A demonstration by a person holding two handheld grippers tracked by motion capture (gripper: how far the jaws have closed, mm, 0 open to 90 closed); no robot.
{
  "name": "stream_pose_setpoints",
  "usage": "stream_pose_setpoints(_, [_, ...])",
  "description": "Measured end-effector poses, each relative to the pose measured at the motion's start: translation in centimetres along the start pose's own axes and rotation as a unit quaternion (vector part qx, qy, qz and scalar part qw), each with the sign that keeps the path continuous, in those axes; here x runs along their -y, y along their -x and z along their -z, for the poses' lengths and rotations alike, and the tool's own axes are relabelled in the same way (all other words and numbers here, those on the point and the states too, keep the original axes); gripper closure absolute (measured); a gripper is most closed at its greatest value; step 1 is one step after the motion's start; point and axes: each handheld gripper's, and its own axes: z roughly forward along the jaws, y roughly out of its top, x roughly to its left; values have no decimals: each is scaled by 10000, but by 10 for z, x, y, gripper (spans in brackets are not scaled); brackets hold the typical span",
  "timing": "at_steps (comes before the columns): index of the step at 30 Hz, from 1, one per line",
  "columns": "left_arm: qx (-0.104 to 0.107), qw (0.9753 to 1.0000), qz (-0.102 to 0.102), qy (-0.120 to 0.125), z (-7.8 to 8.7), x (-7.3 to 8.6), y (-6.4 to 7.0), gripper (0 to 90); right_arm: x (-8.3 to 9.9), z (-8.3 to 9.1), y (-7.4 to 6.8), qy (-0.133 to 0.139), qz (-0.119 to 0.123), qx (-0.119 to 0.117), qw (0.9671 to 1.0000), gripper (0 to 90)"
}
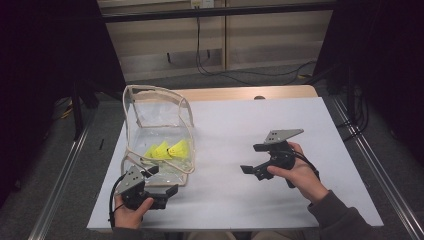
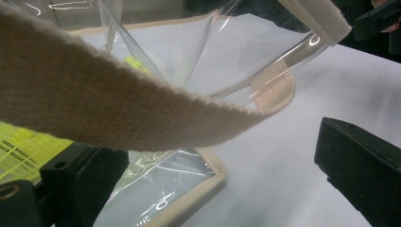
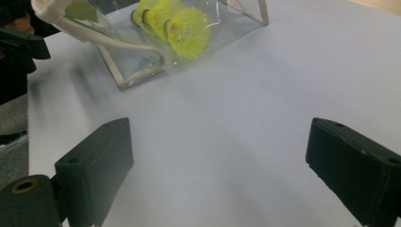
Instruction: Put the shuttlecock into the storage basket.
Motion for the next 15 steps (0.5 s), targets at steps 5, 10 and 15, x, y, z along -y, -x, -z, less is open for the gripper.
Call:
stream_pose_setpoints(5, [0,10000,27,6,0,0,0,35,7,3,4,13,-17,88,10000,78])
stream_pose_setpoints(10, [-3,10000,-1,-2,0,0,0,35,15,8,7,2,-56,174,9998,78])
stream_pose_setpoints(15, [-4,10000,-4,-3,-1,0,0,35,24,12,11,20,-131,211,9997,79])
